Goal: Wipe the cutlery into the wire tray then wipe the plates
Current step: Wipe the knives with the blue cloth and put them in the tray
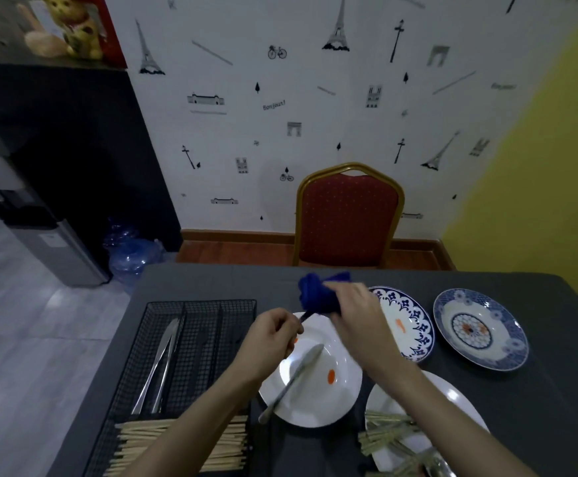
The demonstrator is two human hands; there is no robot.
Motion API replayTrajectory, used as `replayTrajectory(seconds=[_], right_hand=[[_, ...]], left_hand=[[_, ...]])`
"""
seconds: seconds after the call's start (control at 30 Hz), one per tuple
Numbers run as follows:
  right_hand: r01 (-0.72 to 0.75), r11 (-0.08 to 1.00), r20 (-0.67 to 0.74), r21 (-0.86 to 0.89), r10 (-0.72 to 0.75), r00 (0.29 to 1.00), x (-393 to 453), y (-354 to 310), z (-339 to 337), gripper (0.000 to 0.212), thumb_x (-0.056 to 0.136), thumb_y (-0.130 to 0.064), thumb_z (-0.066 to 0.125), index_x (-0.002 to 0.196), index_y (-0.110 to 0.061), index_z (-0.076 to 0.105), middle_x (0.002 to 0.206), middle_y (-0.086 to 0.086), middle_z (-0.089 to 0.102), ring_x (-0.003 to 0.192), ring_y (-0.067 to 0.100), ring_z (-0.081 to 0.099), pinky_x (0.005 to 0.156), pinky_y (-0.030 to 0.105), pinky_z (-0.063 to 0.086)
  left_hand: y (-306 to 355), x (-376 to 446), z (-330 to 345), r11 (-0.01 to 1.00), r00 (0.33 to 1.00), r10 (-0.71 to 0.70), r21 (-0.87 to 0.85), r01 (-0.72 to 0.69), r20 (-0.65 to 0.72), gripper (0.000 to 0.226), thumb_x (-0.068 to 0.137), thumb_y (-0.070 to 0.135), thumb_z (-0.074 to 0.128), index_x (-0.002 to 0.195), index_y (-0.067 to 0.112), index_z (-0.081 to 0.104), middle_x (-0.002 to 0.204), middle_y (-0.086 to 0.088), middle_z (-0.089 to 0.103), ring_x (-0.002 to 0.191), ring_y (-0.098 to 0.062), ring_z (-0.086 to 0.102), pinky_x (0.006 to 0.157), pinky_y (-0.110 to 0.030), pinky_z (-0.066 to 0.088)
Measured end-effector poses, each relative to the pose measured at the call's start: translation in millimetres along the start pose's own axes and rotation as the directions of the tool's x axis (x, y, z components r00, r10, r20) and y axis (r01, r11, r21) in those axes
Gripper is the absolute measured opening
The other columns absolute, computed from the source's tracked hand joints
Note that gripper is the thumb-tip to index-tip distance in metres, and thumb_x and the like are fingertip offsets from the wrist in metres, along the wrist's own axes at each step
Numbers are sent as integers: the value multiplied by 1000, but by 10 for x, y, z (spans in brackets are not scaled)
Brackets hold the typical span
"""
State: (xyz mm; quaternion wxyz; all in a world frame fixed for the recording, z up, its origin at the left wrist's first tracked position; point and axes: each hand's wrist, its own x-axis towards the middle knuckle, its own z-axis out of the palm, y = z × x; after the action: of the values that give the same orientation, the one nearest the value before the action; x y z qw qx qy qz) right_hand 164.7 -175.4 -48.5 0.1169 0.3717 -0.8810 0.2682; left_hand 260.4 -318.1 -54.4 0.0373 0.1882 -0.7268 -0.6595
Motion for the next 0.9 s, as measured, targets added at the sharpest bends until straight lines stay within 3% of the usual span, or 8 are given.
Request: replayTrajectory(seconds=[0.1, 0.23, 0.27, 0.43, 0.57, 0.7, 0.77, 0.9], right_hand=[[166, 986, 33, 12, -167, 985, -189, -151, 36, 50, 68, -6, 76, 115, -9, 56, 103, 6, 66, 95, 24, 59, 76, 38, 49], [-89, 996, 20, 9, 89, 996, 91, 145, 49, 39, 79, -7, 66, 116, -13, 57, 104, 5, 65, 95, 27, 56, 76, 41, 45], [-93, 995, 16, 22, 92, 996, 100, 112, 59, 39, 79, -5, 64, 116, -13, 57, 105, 5, 64, 96, 27, 55, 77, 42, 44], [144, 988, 58, 45, -147, 987, -20, -110, 48, 48, 72, -4, 70, 118, -10, 56, 108, 5, 64, 101, 23, 54, 80, 39, 44], [-122, 992, 9, 20, 122, 993, 253, 408, -36, 36, 82, -8, 64, 117, -12, 55, 103, 7, 62, 94, 27, 55, 76, 42, 44], [-266, 961, -114, 69, 272, 955, 160, 642, -66, 30, 89, -12, 58, 119, -13, 53, 105, 6, 61, 95, 25, 52, 75, 38, 42], [-61, 986, 142, 156, 38, 989, 322, 68, 670, 31, 89, -11, 59, 119, -13, 53, 105, 6, 61, 95, 24, 52, 74, 37, 41], [-47, 984, 162, 170, 19, 987, 96, -79, 789, 32, 89, -10, 58, 121, -15, 54, 109, 3, 62, 96, 22, 53, 77, 36, 43]], left_hand=[[-7, -43, -16, 999, 1000, -10, -42, 10, 20, 22, 99, 9, 45, 84, 2, 60, 59, -3, 47, 51, -11, 40, 49, -22, 34], [-56, -78, -34, 1000, 1000, -17, -5, 17, -6, 26, 99, 9, 44, 83, -4, 61, 61, -7, 46, 54, -15, 41, 49, -22, 34], [-42, -47, -27, 1000, 1000, -22, -5, 22, -16, 25, 98, 8, 45, 82, -2, 61, 60, -5, 47, 54, -14, 41, 49, -20, 35], [-26, 13, -82, 997, 1000, -14, -81, 14, 6, 24, 99, 8, 45, 82, 3, 60, 57, 0, 46, 50, -10, 41, 48, -17, 36], [-122, -27, -169, 999, 1000, -7, -49, 6, -23, 27, 98, 8, 47, 77, 2, 62, 54, 1, 47, 50, -10, 41, 48, -20, 35], [-257, -210, -369, 1000, 983, -18, -15, 15, -184, 23, 92, 3, 48, 72, 3, 59, 52, 2, 46, 49, -13, 41, 45, -23, 32], [-910, -629, -986, 980, 842, -198, -91, 176, -502, 20, 91, 4, 48, 76, 1, 61, 55, 2, 47, 52, -13, 42, 48, -28, 33], [-1397, -599, -1211, 952, 799, -248, 16, 307, -548, 21, 94, 5, 50, 78, 8, 64, 60, 3, 51, 56, -12, 43, 53, -30, 33]])
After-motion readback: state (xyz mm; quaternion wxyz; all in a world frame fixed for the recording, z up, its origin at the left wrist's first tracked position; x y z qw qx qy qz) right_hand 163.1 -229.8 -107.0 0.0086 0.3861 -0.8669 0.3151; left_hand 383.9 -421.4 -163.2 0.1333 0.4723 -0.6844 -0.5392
